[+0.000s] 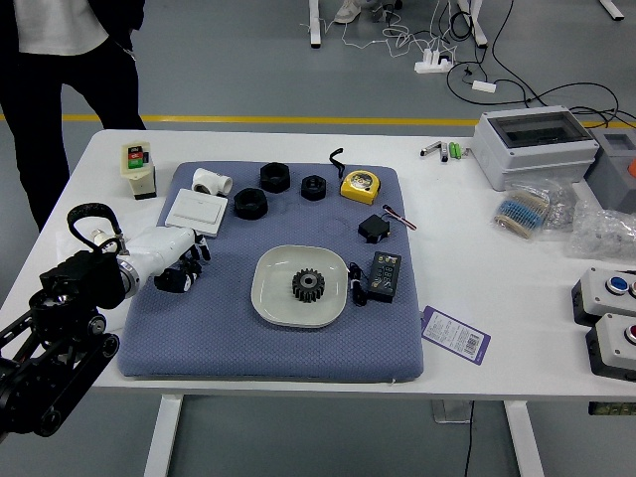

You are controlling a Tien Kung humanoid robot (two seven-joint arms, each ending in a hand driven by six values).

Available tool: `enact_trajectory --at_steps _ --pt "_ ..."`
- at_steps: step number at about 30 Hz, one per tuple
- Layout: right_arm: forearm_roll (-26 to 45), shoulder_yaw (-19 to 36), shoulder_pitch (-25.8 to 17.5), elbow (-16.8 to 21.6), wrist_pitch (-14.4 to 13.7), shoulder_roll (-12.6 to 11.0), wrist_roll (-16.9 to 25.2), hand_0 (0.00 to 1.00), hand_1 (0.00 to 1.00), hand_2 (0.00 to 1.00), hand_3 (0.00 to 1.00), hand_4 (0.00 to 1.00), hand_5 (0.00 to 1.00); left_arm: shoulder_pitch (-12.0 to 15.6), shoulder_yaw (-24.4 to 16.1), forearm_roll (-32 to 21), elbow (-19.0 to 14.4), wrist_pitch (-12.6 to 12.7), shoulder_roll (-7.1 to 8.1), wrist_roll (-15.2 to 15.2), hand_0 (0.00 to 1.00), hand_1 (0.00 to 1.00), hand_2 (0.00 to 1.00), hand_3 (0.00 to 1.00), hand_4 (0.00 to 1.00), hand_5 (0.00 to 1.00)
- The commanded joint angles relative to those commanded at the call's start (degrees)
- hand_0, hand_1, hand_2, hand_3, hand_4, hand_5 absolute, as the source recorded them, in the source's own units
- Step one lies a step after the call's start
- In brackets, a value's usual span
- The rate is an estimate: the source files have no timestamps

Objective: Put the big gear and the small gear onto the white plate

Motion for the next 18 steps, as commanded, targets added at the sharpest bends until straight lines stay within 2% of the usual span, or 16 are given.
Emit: enact_trajectory --at_steps 1,6,7,18 --pt "0.0 0.03 0.0 0.0 0.0 0.0 0.01 0.627 0.653 0.747 0.552 0.753 0.707 -0.02 0.05 0.0 0.04 0.01 -0.03 -0.05 0.487 0.681 0.749 0.659 0.59 0.002" --pt "-0.02 0.17 0.02 0.0 -0.01 0.01 0.03 0.627 0.653 0.747 0.552 0.753 0.707 0.02 0.0 0.0 0.25 0.09 -0.19 -0.17 0.487 0.681 0.749 0.659 0.59 0.002" --pt "-0.04 0.17 0.03 0.0 0.0 0.0 0.02 0.627 0.653 0.747 0.552 0.753 0.707 0.02 0.03 0.0 0.28 0.14 -0.2 -0.25 0.508 0.698 0.764 0.68 0.644 0.002" --pt "0.02 0.07 0.01 0.0 0.01 -0.01 0.0 0.627 0.652 0.747 0.552 0.752 0.707 0.12 -0.21 0.0 0.11 -0.85 -0.02 -0.13 0.524 0.705 0.773 0.711 0.687 0.002"
